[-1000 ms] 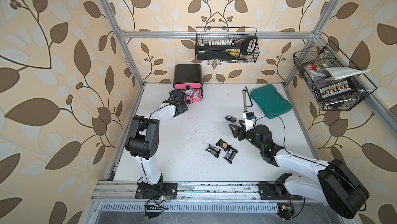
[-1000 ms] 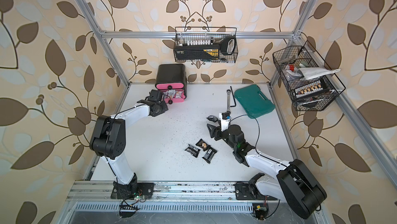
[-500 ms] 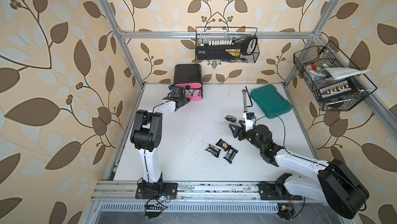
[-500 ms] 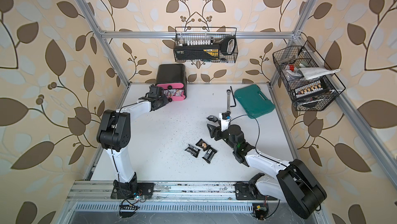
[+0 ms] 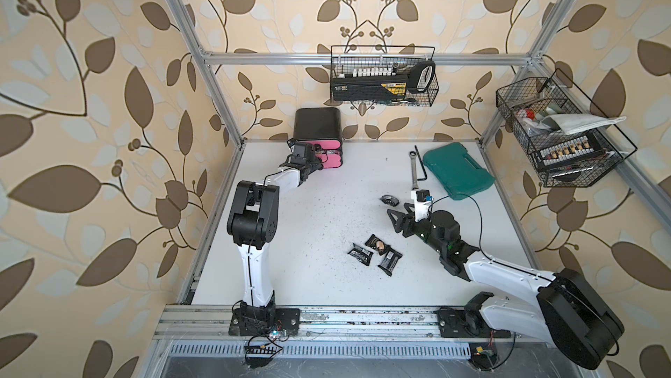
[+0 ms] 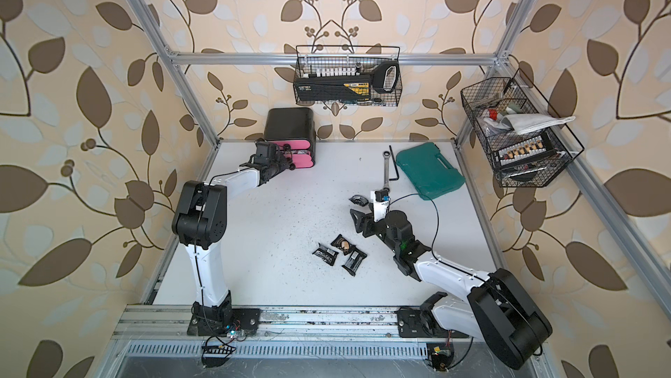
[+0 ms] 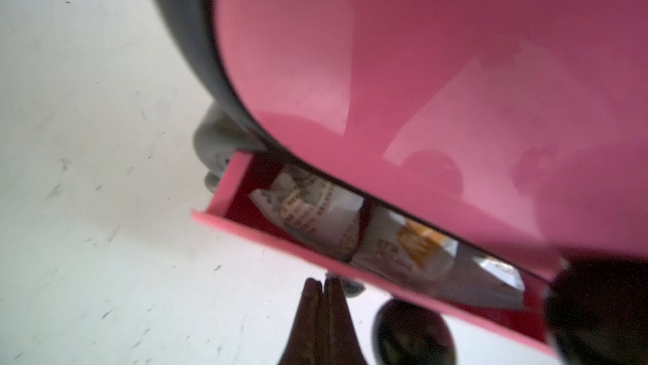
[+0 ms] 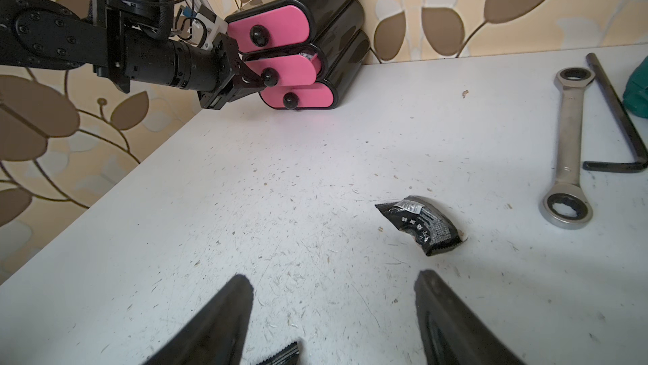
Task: Place the cookies into the drawer by color
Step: Close the drawer in the storage box.
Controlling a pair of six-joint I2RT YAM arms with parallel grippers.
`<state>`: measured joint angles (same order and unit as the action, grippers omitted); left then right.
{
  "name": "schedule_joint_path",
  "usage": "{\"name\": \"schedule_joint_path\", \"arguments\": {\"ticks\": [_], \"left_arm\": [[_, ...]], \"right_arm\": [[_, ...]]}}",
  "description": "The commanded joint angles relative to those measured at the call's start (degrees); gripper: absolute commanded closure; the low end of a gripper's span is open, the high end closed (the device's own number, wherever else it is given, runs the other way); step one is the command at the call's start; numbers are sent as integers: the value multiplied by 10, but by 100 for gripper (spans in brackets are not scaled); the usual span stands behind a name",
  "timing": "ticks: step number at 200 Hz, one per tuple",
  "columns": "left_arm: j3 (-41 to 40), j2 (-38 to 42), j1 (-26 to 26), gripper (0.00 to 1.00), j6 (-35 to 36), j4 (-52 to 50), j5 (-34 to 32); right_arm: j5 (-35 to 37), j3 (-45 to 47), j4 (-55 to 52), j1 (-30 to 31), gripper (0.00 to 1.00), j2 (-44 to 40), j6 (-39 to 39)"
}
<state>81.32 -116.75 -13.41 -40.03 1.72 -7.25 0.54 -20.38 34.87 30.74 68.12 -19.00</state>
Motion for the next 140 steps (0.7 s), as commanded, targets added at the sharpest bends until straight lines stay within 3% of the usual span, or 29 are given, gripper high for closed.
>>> {"name": "schedule_joint_path", "arguments": {"ticks": [1, 106, 140], "left_arm": [[29, -11, 10, 100, -31, 50, 19], [-2, -50, 23, 100, -143, 221, 75], [6, -58, 23, 100, -158, 219, 92]], "right_arm": [[10, -16, -8, 2, 25, 1, 3], [12, -16, -9, 3, 24, -4, 4], [15, -15, -10, 2, 24, -8, 5]]}}
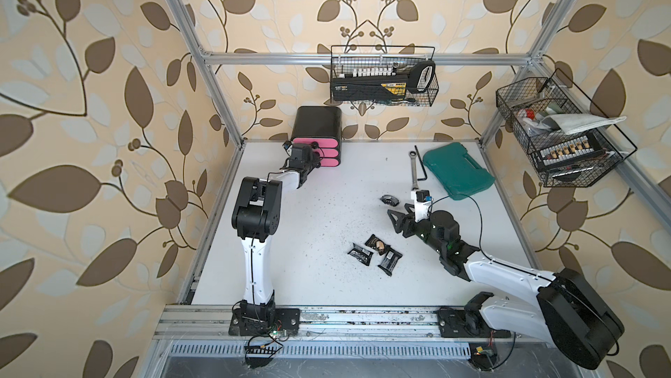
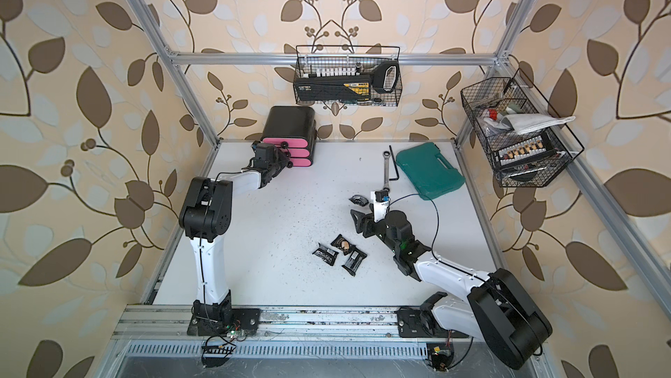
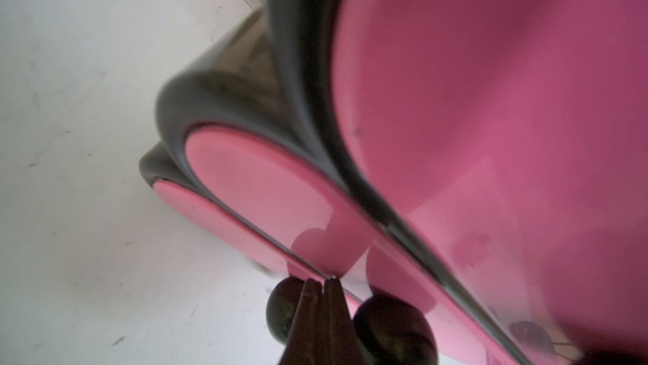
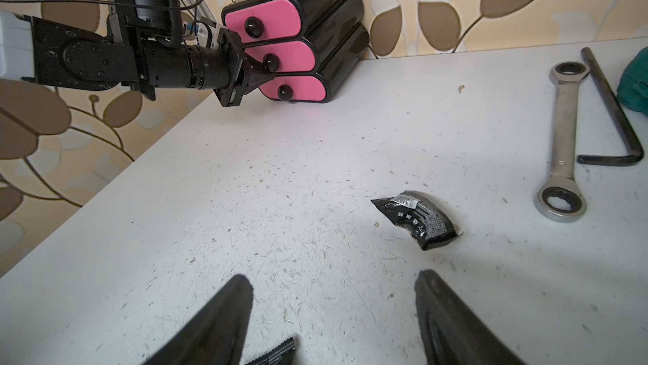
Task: Place the cookies into the drawer by color
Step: Close the drawer in the storage box.
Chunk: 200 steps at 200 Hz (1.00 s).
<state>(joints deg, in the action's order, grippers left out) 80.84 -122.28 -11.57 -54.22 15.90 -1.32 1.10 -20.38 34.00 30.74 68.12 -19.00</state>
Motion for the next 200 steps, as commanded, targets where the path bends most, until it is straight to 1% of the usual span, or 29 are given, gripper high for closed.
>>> {"name": "schedule_joint_path", "arguments": {"ticks": [1, 22, 46, 58, 70, 85, 98, 111, 125, 148, 169, 200], "left_arm": [[10, -2, 5, 100, -17, 77, 33], [-34, 21, 5, 100, -21, 108, 49], [-117, 82, 5, 100, -28, 137, 57], [-152, 108, 6, 100, -44, 134, 56], [-171, 113, 11, 100, -60, 141, 84], [-171, 95, 19, 100, -89, 156, 140], [-172, 74, 24, 92, -119, 183, 164], [-172, 54, 28, 82, -139, 206, 166], [-162, 38, 30, 77, -144, 220, 165], [-135, 22, 30, 63, -134, 217, 168], [-120, 13, 33, 58, -134, 214, 168], [-95, -9, 35, 56, -140, 215, 180]], "right_arm": [[9, -15, -2, 2, 24, -8, 5], [9, -15, -2, 2, 24, -8, 5], [7, -17, -1, 2, 24, -5, 4], [7, -17, -1, 3, 24, -3, 2], [5, -17, 0, 2, 24, -3, 1], [5, -18, 0, 2, 24, -2, 1], [5, -17, 0, 2, 24, -2, 1], [7, -17, -1, 3, 24, -4, 2], [8, -15, -2, 2, 24, -6, 3], [9, -16, -2, 3, 24, -5, 3], [8, -17, -1, 2, 24, -4, 2], [9, -16, -2, 2, 24, -5, 3]]}}
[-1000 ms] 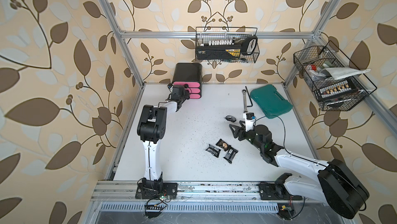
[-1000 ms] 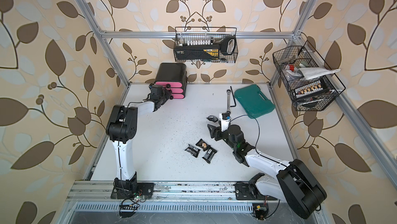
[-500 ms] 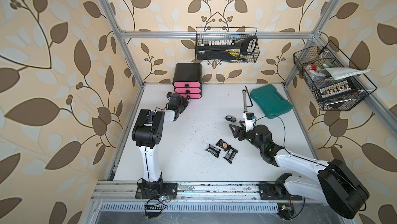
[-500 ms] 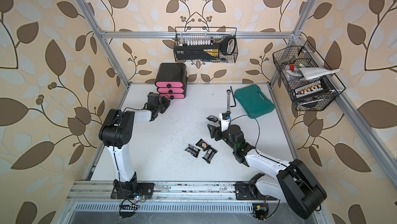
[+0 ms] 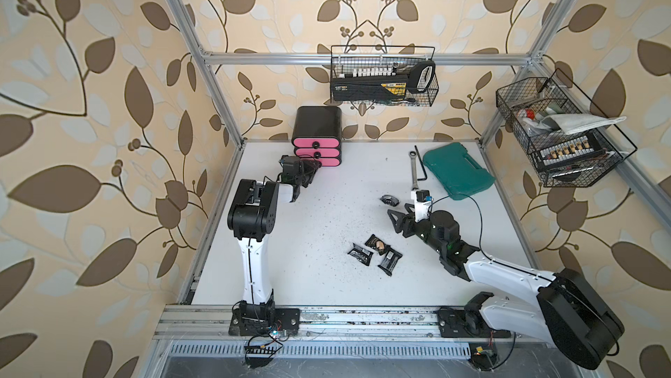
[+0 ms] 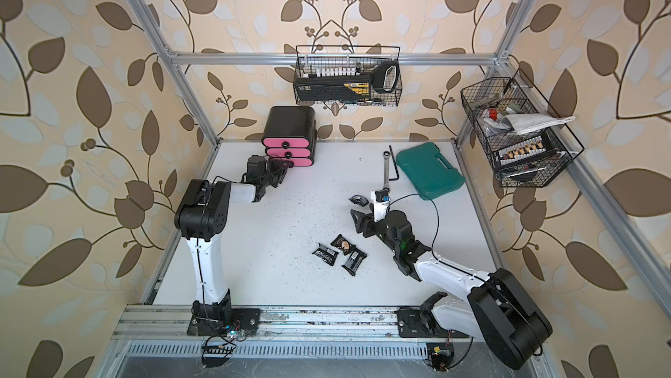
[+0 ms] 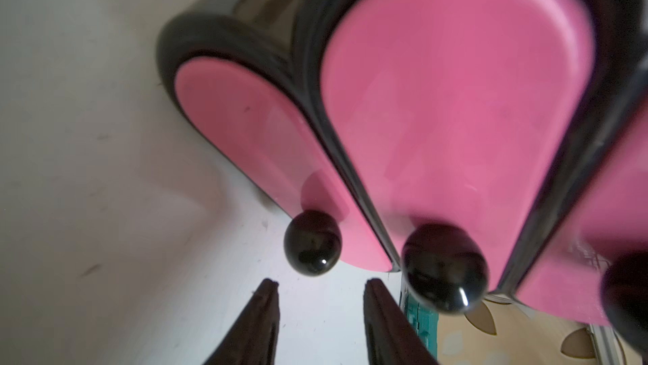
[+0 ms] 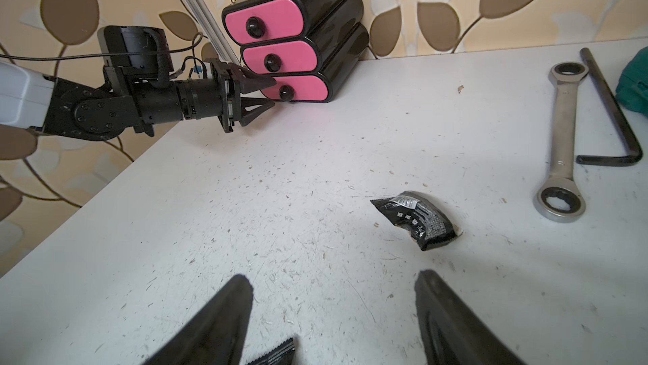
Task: Place the cookies into the drawer by color
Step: Close the drawer in the storage box, then open the drawer in the storage box.
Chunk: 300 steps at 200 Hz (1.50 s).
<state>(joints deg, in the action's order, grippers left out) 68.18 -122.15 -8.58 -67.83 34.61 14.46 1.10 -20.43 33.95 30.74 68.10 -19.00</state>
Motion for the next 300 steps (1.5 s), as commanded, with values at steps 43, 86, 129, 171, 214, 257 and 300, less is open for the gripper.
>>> {"name": "schedule_joint_path", "arguments": {"ticks": [43, 86, 129, 171, 214, 257, 300], "left_arm": [[41, -36, 5, 53, -4, 45, 25], [45, -57, 5, 45, 2, 64, 22], [47, -84, 6, 48, 11, 93, 10], [48, -98, 6, 57, 3, 117, 7], [43, -99, 6, 73, -4, 135, 8], [13, -81, 6, 85, -5, 152, 6], [-80, -49, 1, 90, -41, 244, 20]], "right_arm": [[12, -15, -3, 2, 24, -8, 3], [10, -15, -3, 2, 24, -6, 4], [10, -15, -3, 2, 24, -6, 4], [10, -15, -2, 2, 24, -6, 3], [10, -15, -2, 2, 24, -7, 3], [8, -16, -2, 2, 24, -4, 2], [8, -16, -1, 2, 24, -3, 2]]}}
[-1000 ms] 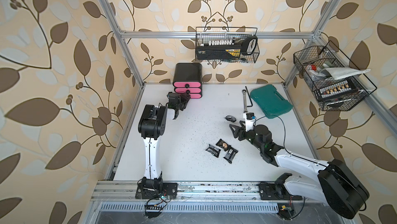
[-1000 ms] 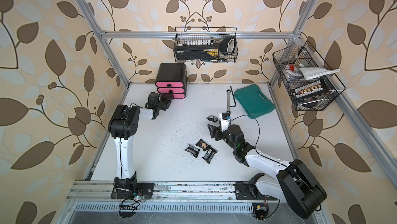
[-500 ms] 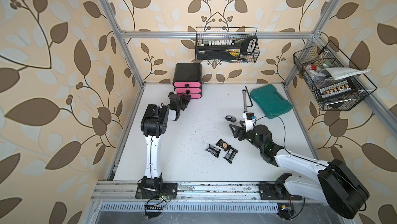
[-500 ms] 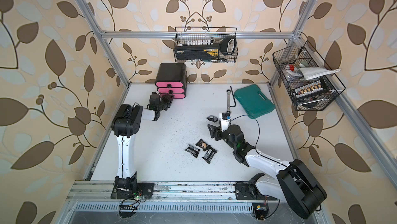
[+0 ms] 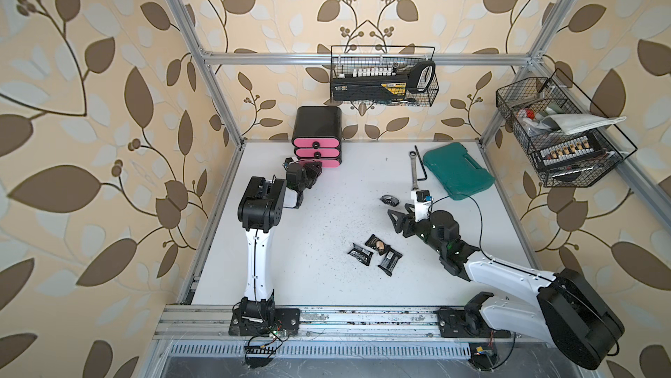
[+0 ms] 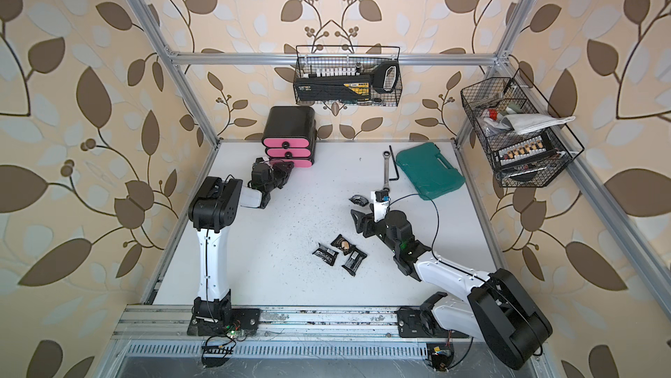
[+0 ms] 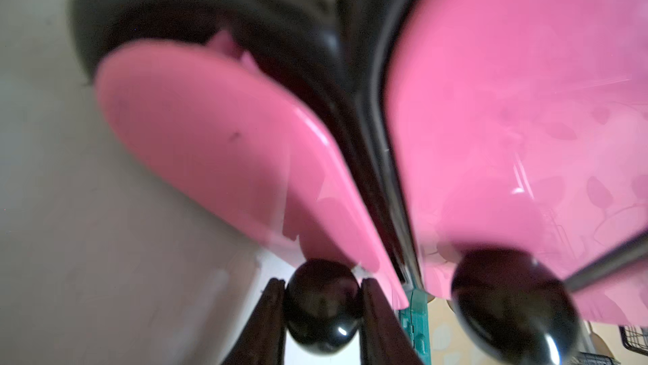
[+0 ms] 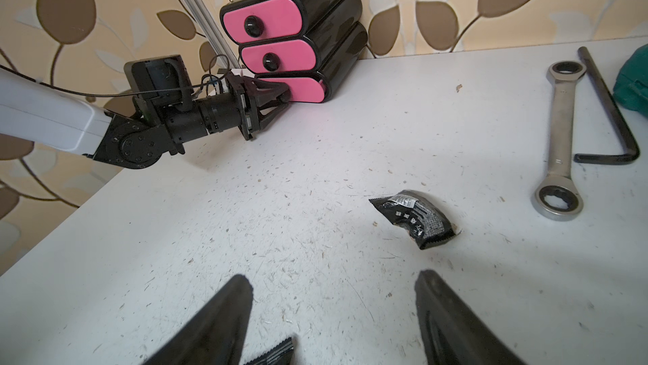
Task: Place the cookies into the drawer by color
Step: Open the drawer in the storage box, then pick up the cookie at the center of the board.
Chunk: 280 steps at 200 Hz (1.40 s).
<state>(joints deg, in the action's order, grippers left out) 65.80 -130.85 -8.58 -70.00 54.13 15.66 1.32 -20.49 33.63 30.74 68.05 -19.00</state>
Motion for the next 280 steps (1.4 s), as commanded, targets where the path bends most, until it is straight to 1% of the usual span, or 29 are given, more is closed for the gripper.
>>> {"name": "schedule_joint_path", "arguments": {"ticks": [1, 32, 56, 79, 109, 116, 131, 147, 165, 172, 190, 200, 222, 240, 248, 255, 263, 269, 280], "left_arm": [[-58, 39, 1, 90, -20, 51, 8], [-160, 90, -3, 89, -20, 83, 0], [-218, 116, -5, 88, -20, 100, 2], [-250, 126, -11, 86, -21, 100, 6], [-286, 129, -11, 85, -35, 126, -1], [-290, 130, -12, 83, -37, 130, 0], [-300, 131, -13, 74, -42, 138, 1], [-311, 132, -13, 59, -45, 148, -4], [-319, 143, -13, 50, -43, 150, -8], [-320, 152, -13, 44, -41, 145, -8], [-324, 179, -15, 25, -31, 132, -2], [-329, 205, -19, 19, -22, 120, -1], [-344, 285, -35, 16, 9, 53, -18], [-368, 366, -58, 16, 29, -2, -46], [-367, 405, -78, 19, 48, -53, -60], [-352, 441, -100, 19, 78, -126, -79], [-317, 477, -143, 21, 135, -251, -116], [-288, 512, -185, 21, 186, -333, -160], [-238, 534, -262, 22, 263, -447, -255]], "right_arm": [[6, -16, 2, 2, 24, -2, 1], [4, -17, 2, 2, 24, 0, 0], [8, -15, 4, 3, 24, -3, 0], [8, -16, 5, 2, 24, 0, 0], [10, -14, 4, 2, 24, -1, -1], [11, -14, 3, 2, 24, -1, -1], [9, -14, 4, 3, 24, 0, -1], [9, -15, 4, 3, 24, 0, -1], [9, -14, 4, 2, 24, -2, -1], [10, -14, 4, 2, 24, -2, -1], [10, -13, 4, 3, 24, -4, -1], [10, -13, 3, 2, 24, -4, 0], [11, -13, 2, 2, 24, -6, 0], [12, -12, 3, 2, 24, -8, 0], [12, -12, 3, 2, 24, -8, -1], [12, -12, 4, 2, 24, -9, -1], [11, -13, 2, 2, 24, -7, -1], [11, -13, 3, 3, 24, -7, -1], [12, -13, 1, 2, 24, -8, -1]]}}
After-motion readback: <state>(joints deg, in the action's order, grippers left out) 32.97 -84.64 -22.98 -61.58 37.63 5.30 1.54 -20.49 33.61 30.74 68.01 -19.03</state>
